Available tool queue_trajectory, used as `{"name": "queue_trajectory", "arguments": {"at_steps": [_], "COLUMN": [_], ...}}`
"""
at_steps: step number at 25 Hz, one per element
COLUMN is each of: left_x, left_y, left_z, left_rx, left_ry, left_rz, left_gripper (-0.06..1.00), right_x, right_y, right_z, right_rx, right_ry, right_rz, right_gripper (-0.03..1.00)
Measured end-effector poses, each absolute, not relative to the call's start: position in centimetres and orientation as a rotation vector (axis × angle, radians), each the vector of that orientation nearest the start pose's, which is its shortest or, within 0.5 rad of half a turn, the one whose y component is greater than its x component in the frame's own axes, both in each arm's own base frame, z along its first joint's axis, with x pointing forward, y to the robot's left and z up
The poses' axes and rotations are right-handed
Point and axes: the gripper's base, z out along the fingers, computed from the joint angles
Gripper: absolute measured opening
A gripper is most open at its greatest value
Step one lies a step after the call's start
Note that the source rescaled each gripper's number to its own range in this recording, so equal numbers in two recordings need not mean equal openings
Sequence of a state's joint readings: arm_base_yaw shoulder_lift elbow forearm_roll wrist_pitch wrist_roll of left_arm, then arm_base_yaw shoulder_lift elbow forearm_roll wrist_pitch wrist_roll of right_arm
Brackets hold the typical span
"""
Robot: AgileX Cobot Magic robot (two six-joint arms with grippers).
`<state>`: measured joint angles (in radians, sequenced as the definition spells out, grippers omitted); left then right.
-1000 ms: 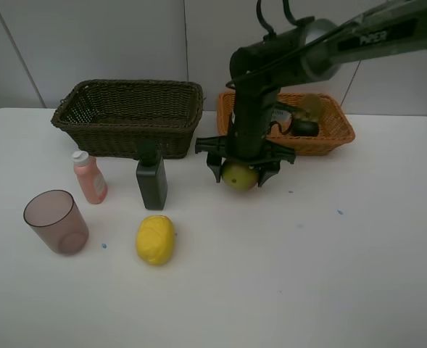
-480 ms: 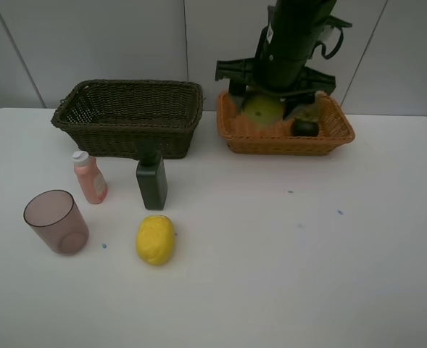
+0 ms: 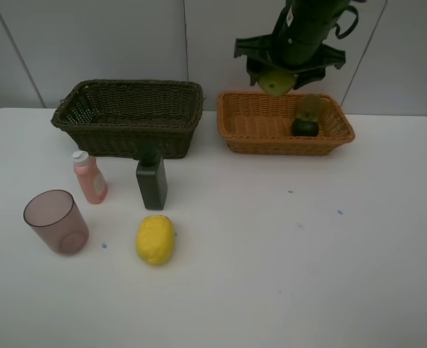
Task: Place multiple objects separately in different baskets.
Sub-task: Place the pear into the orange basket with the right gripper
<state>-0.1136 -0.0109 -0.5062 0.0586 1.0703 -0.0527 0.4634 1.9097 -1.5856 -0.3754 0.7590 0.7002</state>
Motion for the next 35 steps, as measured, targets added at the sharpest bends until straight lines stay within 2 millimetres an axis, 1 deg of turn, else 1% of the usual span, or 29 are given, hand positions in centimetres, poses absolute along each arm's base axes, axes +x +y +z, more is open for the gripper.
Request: {"name": "queue_trajectory", "arguments": {"at_steps": [5,11,12,19,23,29,35], "left_x": [-0.7,-0.7,-0.7,-0.7,-0.7,-0.7,-0.7], "left_y": [0.6,0.6,0.6,0.6,0.6,0.6,0.6], "left_z": [27.8,27.8,27.8,27.8,27.8,27.8,27.8], "left_rx": [0.058,0.058,0.058,0.058,0.058,0.058,0.058], "left_ry": [2.035,2.035,2.035,2.035,2.035,2.035,2.035], "left_rz": [-0.034,-0.034,-0.034,-0.034,-0.034,-0.034,-0.034], "left_gripper": [1.00,1.00,1.00,1.00,1.00,1.00,1.00], "right_x": [41.3,42.7,42.7,43.8,44.2,44.7,44.8], "right_y": [16.4,15.9,15.9,16.3,16.5,16.4,16.5], "right_z": [24.9,22.6,22.6,19.1,17.5,15.0,14.8], "right_rx": [0.015,-0.017,-0.017,-0.047,-0.061,-0.065,-0.070], "right_ry": [2.451,2.450,2.450,2.468,2.474,2.507,2.496], "right_rz": [0.059,0.026,0.026,0.032,0.043,0.034,0.047], "right_gripper": [0.71,0.71,0.71,0.71,0.71,0.71,0.71]}}
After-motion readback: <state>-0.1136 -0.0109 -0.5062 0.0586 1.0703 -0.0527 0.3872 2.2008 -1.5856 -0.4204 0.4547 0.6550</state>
